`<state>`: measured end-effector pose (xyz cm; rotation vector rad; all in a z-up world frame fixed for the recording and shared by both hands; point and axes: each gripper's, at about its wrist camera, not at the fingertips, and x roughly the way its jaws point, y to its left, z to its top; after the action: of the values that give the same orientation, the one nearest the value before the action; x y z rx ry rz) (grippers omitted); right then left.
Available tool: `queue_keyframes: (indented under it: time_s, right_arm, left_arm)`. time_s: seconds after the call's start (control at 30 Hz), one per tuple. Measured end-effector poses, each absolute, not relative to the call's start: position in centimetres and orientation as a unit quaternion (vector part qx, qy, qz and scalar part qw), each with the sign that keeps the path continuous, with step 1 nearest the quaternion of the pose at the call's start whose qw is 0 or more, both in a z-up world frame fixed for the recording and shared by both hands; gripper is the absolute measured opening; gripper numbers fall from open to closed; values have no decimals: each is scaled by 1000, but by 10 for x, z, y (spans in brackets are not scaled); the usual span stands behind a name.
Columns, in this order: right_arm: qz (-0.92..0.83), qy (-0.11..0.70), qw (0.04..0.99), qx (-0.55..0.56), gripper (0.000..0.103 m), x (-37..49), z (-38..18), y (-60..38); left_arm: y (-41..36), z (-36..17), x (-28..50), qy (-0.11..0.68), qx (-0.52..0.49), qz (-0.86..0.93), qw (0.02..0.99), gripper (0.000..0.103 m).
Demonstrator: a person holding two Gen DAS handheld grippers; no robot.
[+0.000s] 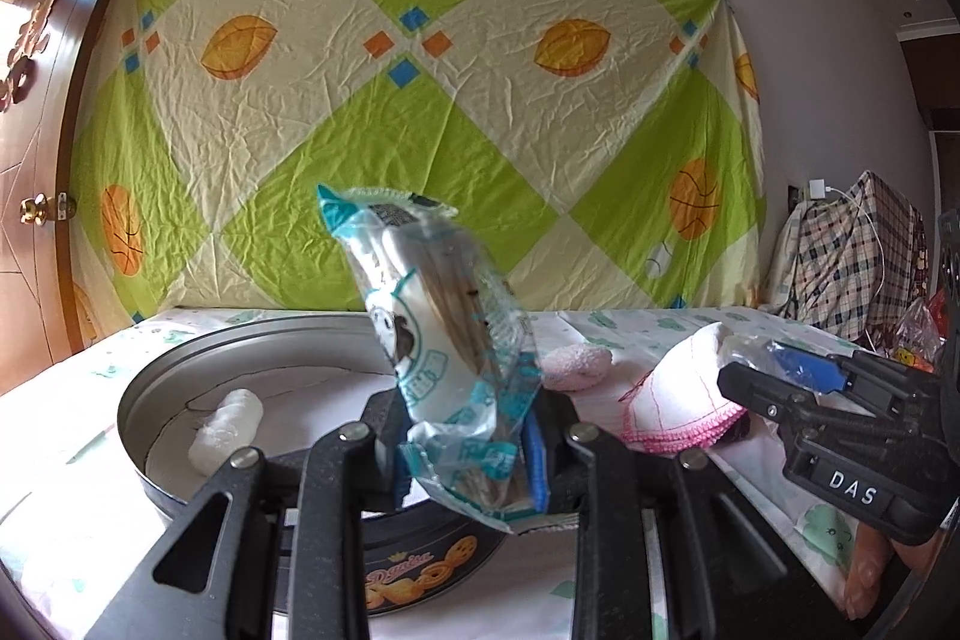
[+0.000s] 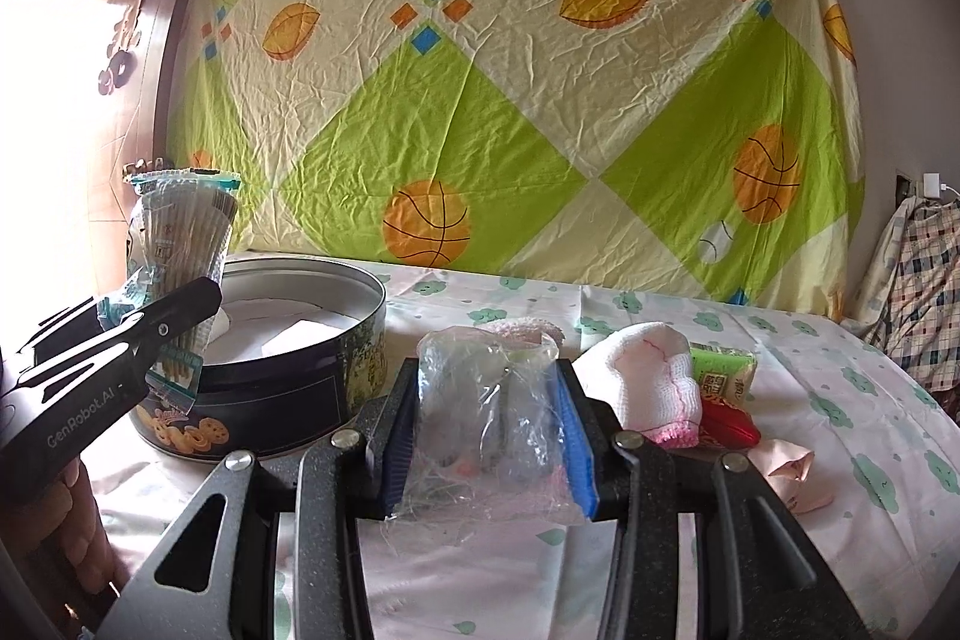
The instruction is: Organize soft objects
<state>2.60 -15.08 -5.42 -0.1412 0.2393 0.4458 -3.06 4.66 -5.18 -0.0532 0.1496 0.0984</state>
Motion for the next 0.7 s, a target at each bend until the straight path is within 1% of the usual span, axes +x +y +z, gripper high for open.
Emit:
queue_keyframes:
  time_s: [0.43,0.53,0.7]
  right_arm:
    - [241,121,959,-90,45,24,-51,-127]
    - [243,115,958,-99,45,25,-47,-120]
    - [260,136,951,-97,45,31,-45,-110]
  left_arm:
    - [72,-50,-36,81,-44,69,993,27]
    - [79,-50,-35,90,-47,76,992,27]
    - [91,-51,-30,113,-56,82,989,27]
